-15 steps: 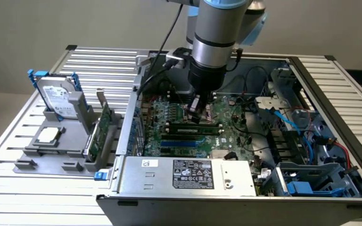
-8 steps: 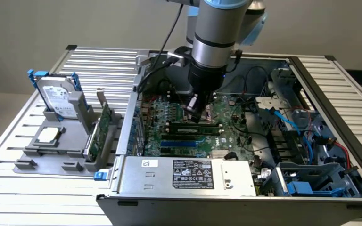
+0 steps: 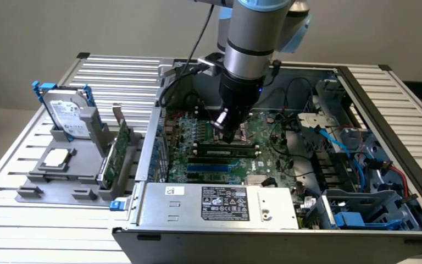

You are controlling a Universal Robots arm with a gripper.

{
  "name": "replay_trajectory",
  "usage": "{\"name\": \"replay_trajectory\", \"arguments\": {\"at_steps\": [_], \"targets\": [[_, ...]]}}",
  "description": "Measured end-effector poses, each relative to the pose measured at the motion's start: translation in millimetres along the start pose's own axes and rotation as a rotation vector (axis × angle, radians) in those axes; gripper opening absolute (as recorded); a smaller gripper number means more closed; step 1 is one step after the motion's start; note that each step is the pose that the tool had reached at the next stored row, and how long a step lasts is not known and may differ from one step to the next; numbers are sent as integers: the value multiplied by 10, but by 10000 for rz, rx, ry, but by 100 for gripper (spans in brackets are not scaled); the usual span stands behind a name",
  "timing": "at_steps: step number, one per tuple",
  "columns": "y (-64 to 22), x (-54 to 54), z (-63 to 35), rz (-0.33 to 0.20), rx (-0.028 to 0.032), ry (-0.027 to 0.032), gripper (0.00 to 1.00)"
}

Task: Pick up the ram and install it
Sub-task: 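Press down the ram until it locks into place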

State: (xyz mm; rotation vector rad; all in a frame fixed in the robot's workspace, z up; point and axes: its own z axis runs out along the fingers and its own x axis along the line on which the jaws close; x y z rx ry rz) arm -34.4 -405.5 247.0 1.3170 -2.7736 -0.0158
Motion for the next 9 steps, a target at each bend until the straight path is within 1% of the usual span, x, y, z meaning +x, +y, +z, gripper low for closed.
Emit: {"name": "replay_trajectory", "arguments": {"at_steps": [9], "targets": [[0,0,0,1442,-86,-58,11]]}}
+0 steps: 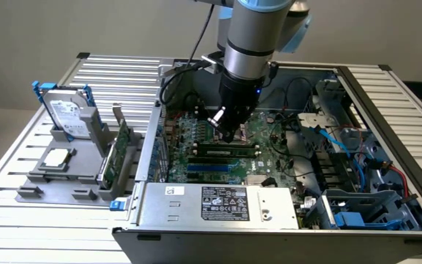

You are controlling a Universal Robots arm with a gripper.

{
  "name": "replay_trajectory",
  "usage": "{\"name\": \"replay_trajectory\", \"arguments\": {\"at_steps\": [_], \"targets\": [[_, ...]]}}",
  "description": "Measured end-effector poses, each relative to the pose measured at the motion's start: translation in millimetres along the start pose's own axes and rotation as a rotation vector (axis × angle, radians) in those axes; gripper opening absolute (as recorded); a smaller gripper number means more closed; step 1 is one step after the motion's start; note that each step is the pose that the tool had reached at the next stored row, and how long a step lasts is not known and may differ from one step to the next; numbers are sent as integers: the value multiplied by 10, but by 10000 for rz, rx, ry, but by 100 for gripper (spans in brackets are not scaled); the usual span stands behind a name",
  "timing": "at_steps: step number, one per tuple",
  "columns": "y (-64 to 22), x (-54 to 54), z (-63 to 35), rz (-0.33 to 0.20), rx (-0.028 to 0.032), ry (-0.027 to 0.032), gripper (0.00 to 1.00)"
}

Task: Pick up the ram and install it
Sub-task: 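Press down the ram until it locks into place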

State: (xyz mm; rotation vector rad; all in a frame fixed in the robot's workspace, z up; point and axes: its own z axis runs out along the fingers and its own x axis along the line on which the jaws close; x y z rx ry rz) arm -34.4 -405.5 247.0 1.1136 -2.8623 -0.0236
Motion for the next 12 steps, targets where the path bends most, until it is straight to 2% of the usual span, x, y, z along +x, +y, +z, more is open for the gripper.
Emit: {"name": "replay_trajectory", "arguments": {"at_steps": [12], "targets": [[0,0,0,1917,-115,-77,11]]}}
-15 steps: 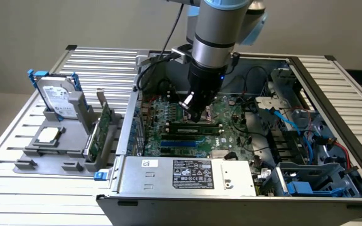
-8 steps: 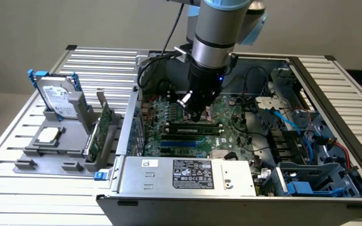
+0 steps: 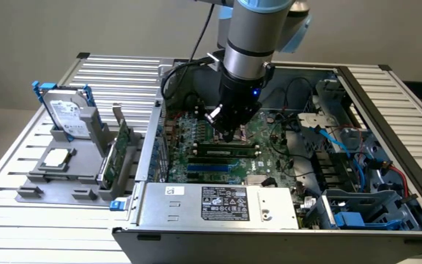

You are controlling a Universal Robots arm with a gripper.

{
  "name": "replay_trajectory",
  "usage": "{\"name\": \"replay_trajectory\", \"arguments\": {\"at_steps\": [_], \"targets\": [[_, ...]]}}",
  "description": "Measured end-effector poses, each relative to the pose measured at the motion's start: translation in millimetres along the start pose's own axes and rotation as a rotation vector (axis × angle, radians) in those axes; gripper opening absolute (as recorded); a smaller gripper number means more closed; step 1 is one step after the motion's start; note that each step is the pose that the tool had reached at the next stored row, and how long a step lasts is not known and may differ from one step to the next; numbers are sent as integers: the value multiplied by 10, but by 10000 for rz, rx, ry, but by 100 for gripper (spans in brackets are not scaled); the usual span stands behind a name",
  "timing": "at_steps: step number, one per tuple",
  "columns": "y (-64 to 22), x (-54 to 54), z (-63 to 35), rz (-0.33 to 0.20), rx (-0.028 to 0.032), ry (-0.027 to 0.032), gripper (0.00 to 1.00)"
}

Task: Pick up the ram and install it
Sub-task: 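Press down the ram until it locks into place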

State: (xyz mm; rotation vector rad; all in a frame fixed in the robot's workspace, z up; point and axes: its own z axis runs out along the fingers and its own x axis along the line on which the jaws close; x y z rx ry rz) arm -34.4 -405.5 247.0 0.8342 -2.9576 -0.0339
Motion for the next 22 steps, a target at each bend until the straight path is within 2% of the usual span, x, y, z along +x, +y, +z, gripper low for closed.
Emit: {"name": "replay_trajectory", "arguments": {"at_steps": [5,10,13,19,22], "targets": [[0,0,0,615,-19,-47,11],[-1,1,-2,1114,30,-91,11],[0,0,-2,1357,126,-99,11],[0,0,-1,1772,461,-76,11],[-1,0,-2,2048,540,-74,11]]}}
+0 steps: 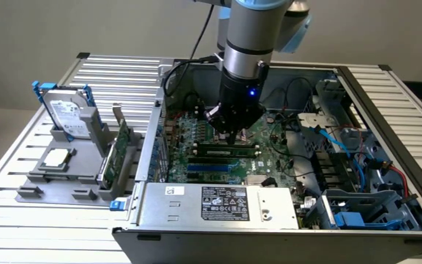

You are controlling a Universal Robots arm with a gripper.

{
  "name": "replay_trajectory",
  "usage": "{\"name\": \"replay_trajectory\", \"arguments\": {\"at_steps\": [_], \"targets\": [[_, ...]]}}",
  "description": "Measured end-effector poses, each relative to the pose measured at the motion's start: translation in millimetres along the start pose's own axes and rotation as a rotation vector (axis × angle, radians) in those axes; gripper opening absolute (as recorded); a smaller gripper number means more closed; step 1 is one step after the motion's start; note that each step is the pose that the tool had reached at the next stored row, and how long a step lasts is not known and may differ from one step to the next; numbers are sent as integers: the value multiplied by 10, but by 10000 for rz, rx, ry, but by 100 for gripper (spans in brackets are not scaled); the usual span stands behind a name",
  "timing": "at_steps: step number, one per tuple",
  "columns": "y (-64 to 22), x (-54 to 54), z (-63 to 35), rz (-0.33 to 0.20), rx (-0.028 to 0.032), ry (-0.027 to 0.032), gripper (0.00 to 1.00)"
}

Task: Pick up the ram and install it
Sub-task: 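Press down the ram until it locks into place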

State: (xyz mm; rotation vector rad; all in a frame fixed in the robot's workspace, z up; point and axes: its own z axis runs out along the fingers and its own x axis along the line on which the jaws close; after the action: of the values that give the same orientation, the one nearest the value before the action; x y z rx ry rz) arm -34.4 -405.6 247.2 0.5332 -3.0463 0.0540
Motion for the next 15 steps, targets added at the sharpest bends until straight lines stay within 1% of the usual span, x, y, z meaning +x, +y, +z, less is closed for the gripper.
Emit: {"name": "replay_trajectory", "arguments": {"at_steps": [15], "targets": [[0,0,0,1609,128,32,11]]}}
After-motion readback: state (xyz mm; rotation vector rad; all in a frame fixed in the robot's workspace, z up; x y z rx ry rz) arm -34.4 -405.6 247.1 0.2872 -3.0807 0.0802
